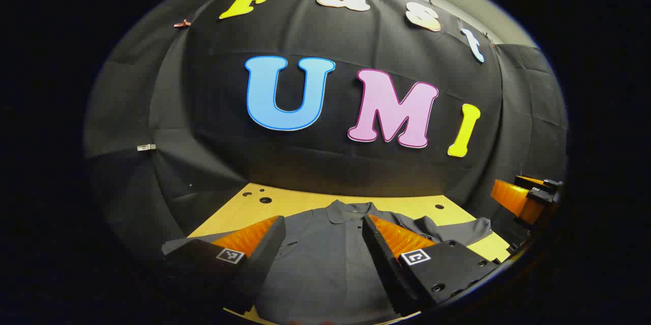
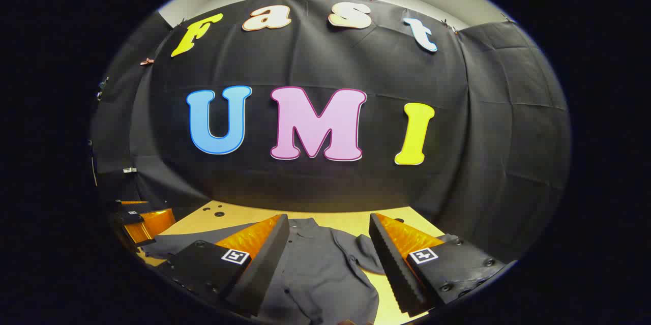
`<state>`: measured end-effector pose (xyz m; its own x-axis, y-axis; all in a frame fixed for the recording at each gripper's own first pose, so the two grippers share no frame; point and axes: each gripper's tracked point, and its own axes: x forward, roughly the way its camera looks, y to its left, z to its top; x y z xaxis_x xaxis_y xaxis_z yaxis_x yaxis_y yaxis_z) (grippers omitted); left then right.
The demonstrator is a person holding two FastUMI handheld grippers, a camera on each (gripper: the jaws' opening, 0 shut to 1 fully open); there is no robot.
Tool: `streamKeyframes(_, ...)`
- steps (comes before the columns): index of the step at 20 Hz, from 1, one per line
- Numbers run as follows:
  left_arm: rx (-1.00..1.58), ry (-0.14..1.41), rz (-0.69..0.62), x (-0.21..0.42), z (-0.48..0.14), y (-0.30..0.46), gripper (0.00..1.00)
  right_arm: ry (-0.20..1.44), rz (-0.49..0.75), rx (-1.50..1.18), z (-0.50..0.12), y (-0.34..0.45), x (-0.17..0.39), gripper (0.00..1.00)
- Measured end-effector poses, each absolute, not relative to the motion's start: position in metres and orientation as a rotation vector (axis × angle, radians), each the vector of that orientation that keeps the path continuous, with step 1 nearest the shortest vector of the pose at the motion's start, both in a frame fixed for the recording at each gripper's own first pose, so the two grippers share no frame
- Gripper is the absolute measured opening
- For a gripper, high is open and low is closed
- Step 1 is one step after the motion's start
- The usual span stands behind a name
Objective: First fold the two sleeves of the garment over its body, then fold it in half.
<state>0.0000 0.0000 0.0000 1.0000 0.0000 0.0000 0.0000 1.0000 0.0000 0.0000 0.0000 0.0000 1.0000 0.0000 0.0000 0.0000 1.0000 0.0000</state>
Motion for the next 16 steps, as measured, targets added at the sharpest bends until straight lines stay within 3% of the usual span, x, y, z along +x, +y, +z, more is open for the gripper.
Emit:
streamKeyframes(9, 0.016, 0.037, 0.055, 0.003, -0.011, 0.008, 0.96, 0.053, 0.034, 0.022, -0.016, -0.001, 0.022, 0.98)
streamKeyframes(10, 0.02, 0.039, 0.06, 0.004, -0.012, 0.008, 0.92, 0.055, 0.037, 0.025, -0.018, -0.002, 0.024, 0.98)
streamKeyframes(11, 0.025, 0.041, 0.067, 0.005, -0.012, 0.008, 0.96, 0.063, 0.041, 0.031, -0.019, -0.002, 0.027, 0.98)
streamKeyframes(15, 0.032, 0.044, 0.078, 0.007, -0.015, 0.005, 0.96, 0.09, 0.055, 0.045, -0.028, -0.004, 0.031, 0.98)
streamKeyframes(16, 0.032, 0.046, 0.08, 0.008, -0.016, 0.005, 0.92, 0.098, 0.057, 0.043, -0.031, -0.005, 0.032, 0.98)
